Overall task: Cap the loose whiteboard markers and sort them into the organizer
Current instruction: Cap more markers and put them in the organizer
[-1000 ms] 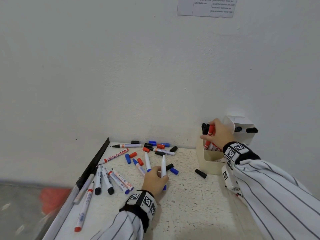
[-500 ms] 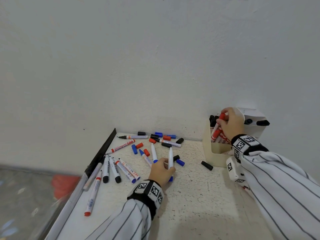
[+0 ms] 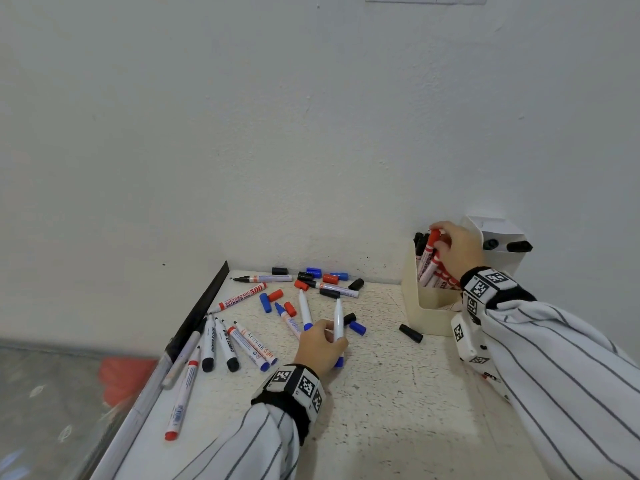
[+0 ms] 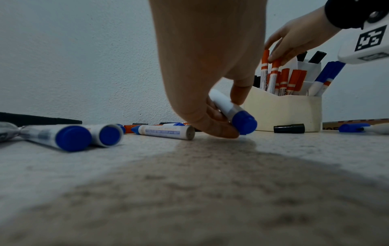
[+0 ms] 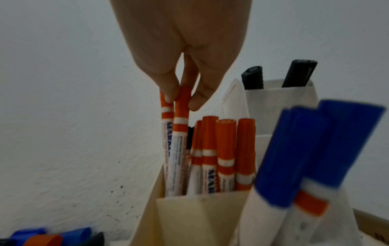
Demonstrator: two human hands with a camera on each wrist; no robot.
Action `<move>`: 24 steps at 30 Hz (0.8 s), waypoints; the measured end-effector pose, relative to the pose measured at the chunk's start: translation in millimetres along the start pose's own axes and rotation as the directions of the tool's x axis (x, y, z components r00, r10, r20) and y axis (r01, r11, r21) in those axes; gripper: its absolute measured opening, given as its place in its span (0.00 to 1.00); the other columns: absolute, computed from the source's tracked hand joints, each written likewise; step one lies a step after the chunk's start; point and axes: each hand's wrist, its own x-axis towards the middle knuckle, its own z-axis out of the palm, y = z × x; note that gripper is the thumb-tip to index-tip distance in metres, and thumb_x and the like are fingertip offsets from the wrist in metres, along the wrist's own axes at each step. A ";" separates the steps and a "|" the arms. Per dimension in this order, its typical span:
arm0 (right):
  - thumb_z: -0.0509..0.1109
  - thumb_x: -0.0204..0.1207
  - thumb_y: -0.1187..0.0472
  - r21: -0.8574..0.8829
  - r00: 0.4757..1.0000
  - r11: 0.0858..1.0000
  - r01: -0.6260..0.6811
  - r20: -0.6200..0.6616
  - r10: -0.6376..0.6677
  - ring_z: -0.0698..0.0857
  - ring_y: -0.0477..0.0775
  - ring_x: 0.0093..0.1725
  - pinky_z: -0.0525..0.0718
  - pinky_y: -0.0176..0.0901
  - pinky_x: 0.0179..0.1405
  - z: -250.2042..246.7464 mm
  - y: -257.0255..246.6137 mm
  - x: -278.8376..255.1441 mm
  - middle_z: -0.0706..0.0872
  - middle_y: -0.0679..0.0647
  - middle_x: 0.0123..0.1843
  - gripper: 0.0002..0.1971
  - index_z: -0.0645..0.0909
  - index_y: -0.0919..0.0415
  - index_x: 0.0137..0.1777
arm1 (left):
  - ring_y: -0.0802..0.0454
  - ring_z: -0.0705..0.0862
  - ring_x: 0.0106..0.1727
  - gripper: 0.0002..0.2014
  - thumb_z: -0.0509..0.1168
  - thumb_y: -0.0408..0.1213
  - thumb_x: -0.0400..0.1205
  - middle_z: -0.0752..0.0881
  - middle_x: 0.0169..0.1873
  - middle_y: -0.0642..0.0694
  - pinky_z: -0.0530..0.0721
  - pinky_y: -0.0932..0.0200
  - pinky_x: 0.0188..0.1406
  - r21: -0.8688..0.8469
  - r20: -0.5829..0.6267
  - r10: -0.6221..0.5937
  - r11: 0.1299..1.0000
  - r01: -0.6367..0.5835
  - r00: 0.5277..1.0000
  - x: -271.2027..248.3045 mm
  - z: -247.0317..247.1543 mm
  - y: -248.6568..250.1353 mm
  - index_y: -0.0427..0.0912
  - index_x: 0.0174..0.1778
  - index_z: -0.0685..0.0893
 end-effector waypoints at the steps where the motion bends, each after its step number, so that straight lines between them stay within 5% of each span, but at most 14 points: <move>1: 0.61 0.78 0.73 -0.034 1.000 0.999 0.011 -0.015 -0.011 0.82 0.60 0.49 0.79 0.36 0.48 -2.9 0.0 2.3 0.83 0.64 0.52 0.15 0.80 0.64 0.62 | 0.57 0.78 0.48 0.20 0.65 0.38 0.81 0.79 0.52 0.47 0.77 0.67 0.49 0.002 -0.004 0.001 1.000 -0.001 1.000 0.2 0.0 -0.2 0.41 0.68 0.73; 5: 0.61 0.80 0.68 -0.175 0.972 0.983 -0.049 0.218 0.087 0.83 0.63 0.52 0.79 0.47 0.55 -6.7 4.3 4.9 0.83 0.65 0.59 0.16 0.79 0.63 0.66 | 0.56 0.78 0.49 0.20 0.65 0.38 0.80 0.81 0.54 0.46 0.76 0.66 0.50 0.004 -0.001 -0.002 1.000 0.002 1.000 0.7 0.6 -0.5 0.41 0.68 0.74; 8: 0.62 0.80 0.69 -0.263 0.933 0.964 0.052 0.357 0.047 0.74 0.62 0.69 0.67 0.45 0.70 1.5 8.7 2.2 0.77 0.63 0.71 0.19 0.74 0.65 0.71 | 0.57 0.77 0.49 0.20 0.65 0.38 0.80 0.80 0.52 0.47 0.75 0.67 0.48 0.004 0.001 -0.003 1.000 0.003 1.000 0.4 0.8 -0.4 0.41 0.68 0.74; 10: 0.60 0.79 0.69 -0.228 0.950 0.972 0.051 0.312 0.023 0.74 0.62 0.70 0.68 0.48 0.72 3.1 11.4 2.1 0.77 0.63 0.71 0.20 0.74 0.65 0.71 | 0.57 0.77 0.48 0.19 0.65 0.38 0.80 0.79 0.51 0.48 0.74 0.67 0.46 -0.001 -0.001 -0.003 1.000 0.003 1.000 0.8 0.9 -0.7 0.41 0.68 0.74; 13: 0.61 0.77 0.66 -0.208 0.992 0.976 -0.071 0.086 0.091 0.80 0.61 0.57 0.79 0.49 0.59 1.6 13.5 0.6 0.83 0.62 0.59 0.14 0.83 0.64 0.58 | 0.57 0.77 0.47 0.19 0.64 0.38 0.81 0.78 0.52 0.47 0.75 0.67 0.46 0.000 -0.007 0.002 1.000 -0.002 1.000 1.4 1.3 -0.9 0.41 0.68 0.73; 16: 0.61 0.78 0.64 -0.285 0.982 0.957 -0.054 0.156 0.102 0.82 0.59 0.52 0.79 0.45 0.50 6.8 10.9 -7.7 0.85 0.59 0.54 0.13 0.86 0.61 0.53 | 0.58 0.77 0.48 0.20 0.65 0.38 0.81 0.80 0.56 0.45 0.76 0.68 0.47 -0.001 -0.015 0.007 1.000 -0.007 1.000 2.0 2.7 -0.6 0.41 0.68 0.73; 19: 0.60 0.78 0.65 -0.287 0.981 0.958 0.002 0.186 0.054 0.81 0.60 0.55 0.81 0.49 0.55 11.4 7.6 -12.7 0.86 0.59 0.55 0.14 0.87 0.58 0.54 | 0.58 0.77 0.47 0.20 0.65 0.38 0.80 0.80 0.56 0.45 0.76 0.68 0.46 0.000 -0.020 0.012 1.000 -0.012 1.000 3.0 3.5 -0.8 0.41 0.68 0.74; 22: 0.62 0.76 0.67 -0.243 0.993 0.970 0.000 0.114 0.029 0.78 0.63 0.62 0.75 0.52 0.65 14.2 10.9 -14.3 0.83 0.61 0.60 0.15 0.82 0.63 0.60 | 0.59 0.78 0.45 0.20 0.64 0.38 0.81 0.79 0.53 0.47 0.75 0.72 0.40 -0.009 -0.029 0.012 1.000 -0.012 1.000 3.6 3.8 -0.9 0.41 0.69 0.73; 24: 0.63 0.74 0.68 -0.303 0.981 0.952 0.038 0.193 0.022 0.76 0.64 0.63 0.70 0.51 0.66 18.2 11.5 -17.1 0.81 0.61 0.61 0.15 0.79 0.66 0.61 | 0.57 0.78 0.46 0.19 0.63 0.38 0.82 0.80 0.53 0.47 0.77 0.69 0.43 -0.023 -0.043 0.013 1.000 -0.014 0.999 3.4 3.7 -1.3 0.41 0.69 0.73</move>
